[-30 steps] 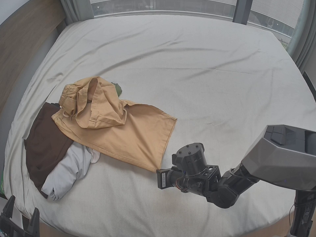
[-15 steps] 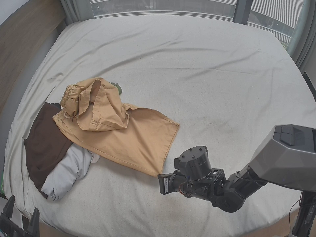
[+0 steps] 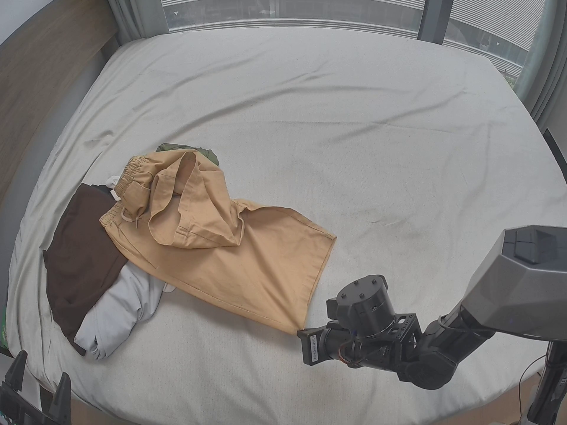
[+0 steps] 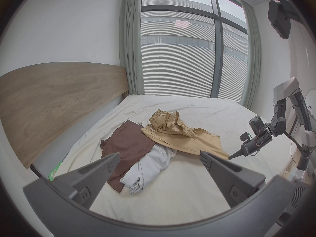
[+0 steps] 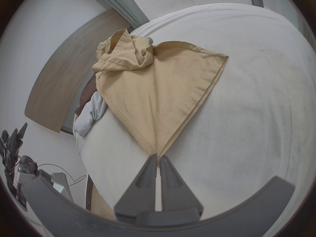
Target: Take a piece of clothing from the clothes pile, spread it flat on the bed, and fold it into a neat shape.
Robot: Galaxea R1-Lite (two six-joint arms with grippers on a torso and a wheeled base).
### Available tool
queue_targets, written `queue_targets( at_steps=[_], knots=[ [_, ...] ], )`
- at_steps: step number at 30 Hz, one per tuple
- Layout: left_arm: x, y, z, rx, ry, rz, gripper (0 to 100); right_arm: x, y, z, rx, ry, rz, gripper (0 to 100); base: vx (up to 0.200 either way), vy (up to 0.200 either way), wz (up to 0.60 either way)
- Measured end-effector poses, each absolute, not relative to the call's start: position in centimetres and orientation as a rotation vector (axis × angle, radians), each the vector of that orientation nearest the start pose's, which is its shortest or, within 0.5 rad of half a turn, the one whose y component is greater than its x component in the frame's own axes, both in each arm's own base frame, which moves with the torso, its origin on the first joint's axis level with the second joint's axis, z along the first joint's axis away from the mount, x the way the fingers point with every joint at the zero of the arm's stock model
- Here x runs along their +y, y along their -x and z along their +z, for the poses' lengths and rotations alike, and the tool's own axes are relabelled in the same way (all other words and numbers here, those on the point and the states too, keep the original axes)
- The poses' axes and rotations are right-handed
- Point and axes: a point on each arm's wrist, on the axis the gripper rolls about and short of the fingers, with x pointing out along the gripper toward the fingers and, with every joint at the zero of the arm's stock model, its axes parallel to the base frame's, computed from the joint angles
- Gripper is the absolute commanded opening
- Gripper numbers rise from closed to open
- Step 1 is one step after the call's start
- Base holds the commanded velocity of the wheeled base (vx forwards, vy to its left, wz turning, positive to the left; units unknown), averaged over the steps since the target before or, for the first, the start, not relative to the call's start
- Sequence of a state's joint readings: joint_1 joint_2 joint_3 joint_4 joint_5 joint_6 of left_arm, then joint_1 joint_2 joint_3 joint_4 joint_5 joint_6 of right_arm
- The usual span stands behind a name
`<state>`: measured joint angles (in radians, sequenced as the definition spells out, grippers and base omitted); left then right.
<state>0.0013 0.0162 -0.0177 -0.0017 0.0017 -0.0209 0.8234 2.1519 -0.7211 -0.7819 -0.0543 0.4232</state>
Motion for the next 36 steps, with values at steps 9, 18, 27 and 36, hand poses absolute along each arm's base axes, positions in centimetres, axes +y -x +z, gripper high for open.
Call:
queue_targets(
  at_steps=[9, 18, 27, 36],
  knots=[
    [0.0, 2.3, 8.1, -0.003, 0.021, 0.003, 100, 23.4, -21.9, 2.5, 0.784, -0.085, 0.581, 0, 0.000, 0.000, 0.00],
    [0.0, 2.3, 8.1, -0.003, 0.019, 0.002, 100, 21.7, -20.5, 2.2, 0.765, -0.091, 0.581, 0, 0.000, 0.000, 0.00],
    [0.0, 2.3, 8.1, -0.003, 0.019, 0.003, 100, 19.8, -19.2, 1.6, 0.763, -0.091, 0.566, 0, 0.000, 0.000, 0.00],
    [0.0, 2.3, 8.1, -0.003, 0.019, 0.003, 100, 18.1, -18.7, 1.7, 0.768, -0.094, 0.533, 0, 0.000, 0.000, 0.00]
  ],
)
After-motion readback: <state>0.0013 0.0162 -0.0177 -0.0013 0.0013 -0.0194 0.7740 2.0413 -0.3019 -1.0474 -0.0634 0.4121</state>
